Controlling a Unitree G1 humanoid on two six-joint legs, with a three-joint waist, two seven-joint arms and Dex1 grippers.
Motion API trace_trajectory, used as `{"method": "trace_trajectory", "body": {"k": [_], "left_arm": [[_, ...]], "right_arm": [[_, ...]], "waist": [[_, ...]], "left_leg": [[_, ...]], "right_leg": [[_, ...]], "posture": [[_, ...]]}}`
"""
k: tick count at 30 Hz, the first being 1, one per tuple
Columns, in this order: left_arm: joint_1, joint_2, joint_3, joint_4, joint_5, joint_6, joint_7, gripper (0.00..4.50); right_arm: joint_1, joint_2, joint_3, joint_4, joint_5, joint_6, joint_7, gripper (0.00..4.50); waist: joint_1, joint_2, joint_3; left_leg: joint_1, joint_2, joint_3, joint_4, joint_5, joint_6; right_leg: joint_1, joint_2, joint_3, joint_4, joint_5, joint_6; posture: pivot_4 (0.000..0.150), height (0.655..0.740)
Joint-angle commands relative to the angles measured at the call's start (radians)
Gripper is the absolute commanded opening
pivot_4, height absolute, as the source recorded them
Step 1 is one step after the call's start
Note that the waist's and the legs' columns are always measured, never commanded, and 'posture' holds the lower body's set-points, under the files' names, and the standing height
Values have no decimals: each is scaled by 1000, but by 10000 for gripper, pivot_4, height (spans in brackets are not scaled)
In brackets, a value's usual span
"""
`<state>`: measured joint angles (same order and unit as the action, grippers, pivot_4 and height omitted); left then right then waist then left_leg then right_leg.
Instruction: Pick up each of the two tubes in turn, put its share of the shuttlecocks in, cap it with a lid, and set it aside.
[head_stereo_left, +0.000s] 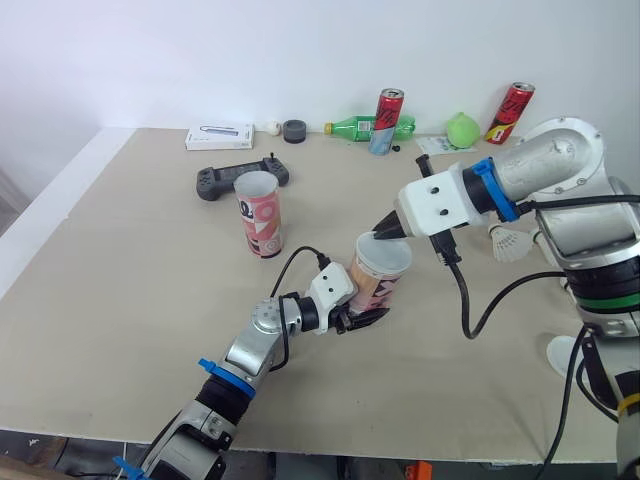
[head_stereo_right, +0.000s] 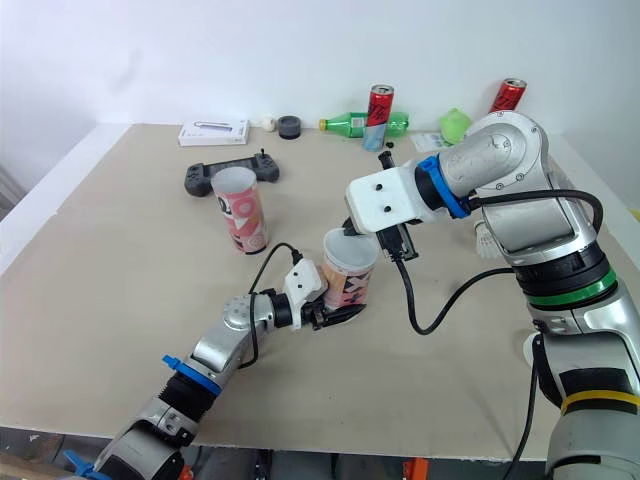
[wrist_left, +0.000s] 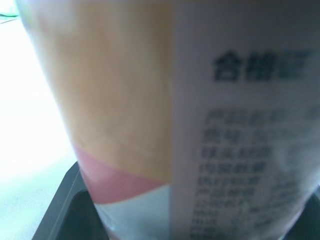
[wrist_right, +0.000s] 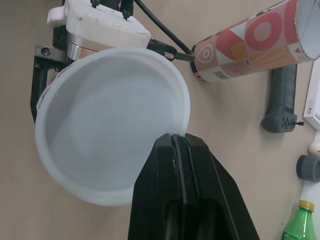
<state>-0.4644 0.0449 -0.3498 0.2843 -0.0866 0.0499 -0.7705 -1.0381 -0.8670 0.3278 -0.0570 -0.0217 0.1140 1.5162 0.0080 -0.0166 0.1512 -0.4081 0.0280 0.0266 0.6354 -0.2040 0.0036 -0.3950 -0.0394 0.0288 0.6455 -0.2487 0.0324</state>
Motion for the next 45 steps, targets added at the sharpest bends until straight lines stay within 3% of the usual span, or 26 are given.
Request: {"method": "trace_trajectory", "body": {"k": [1,8,10,13,19,24,33,45], "left_arm": [[21,0,-7,42,9,26,4,27257],[22,-3,-9,41,9,27,5,27257],[23,-4,-9,40,10,28,5,27257],[24,-4,-9,39,9,28,5,27257],[20,-4,-8,44,9,27,1,27257],[20,-4,-8,45,10,25,1,27257],[21,-3,-10,44,12,24,0,27257],[18,-2,-12,46,14,22,-1,27257]], "right_arm": [[1,-12,-5,-10,-15,-1,1,9425],[-37,26,-54,24,26,89,-32,41996],[-62,34,-75,42,54,133,-35,41996],[-82,41,-97,50,121,216,-20,30800],[-76,31,-95,27,204,335,16,1594],[-9,17,-76,-25,223,360,16,434],[118,7,22,-50,124,264,0,434],[182,11,40,-60,70,206,3,434]], "waist": [[0,0,0],[-1,0,0],[-2,0,0],[-1,0,0],[-1,0,0],[-1,0,0],[-1,-2,-1],[-1,-7,-9]], "left_leg": [[0,0,0,0,0,0],[2,1,0,0,0,0],[2,1,0,0,0,0],[1,1,0,0,0,0],[0,1,-1,0,0,0],[0,1,-1,0,0,0],[1,1,0,0,0,0],[5,2,-1,0,0,0]], "right_leg": [[0,0,0,0,0,0],[0,1,0,0,0,-4],[0,1,0,0,1,-5],[-1,1,0,0,1,-6],[-1,0,0,0,4,-6],[-1,1,0,0,2,-3],[-1,2,0,0,1,-2],[5,3,-2,0,-2,-5]], "posture": [[1500,7400],[1500,7400],[1500,7400],[1500,7400],[1500,7400],[1500,7400],[1500,7400],[1500,7400]]}}
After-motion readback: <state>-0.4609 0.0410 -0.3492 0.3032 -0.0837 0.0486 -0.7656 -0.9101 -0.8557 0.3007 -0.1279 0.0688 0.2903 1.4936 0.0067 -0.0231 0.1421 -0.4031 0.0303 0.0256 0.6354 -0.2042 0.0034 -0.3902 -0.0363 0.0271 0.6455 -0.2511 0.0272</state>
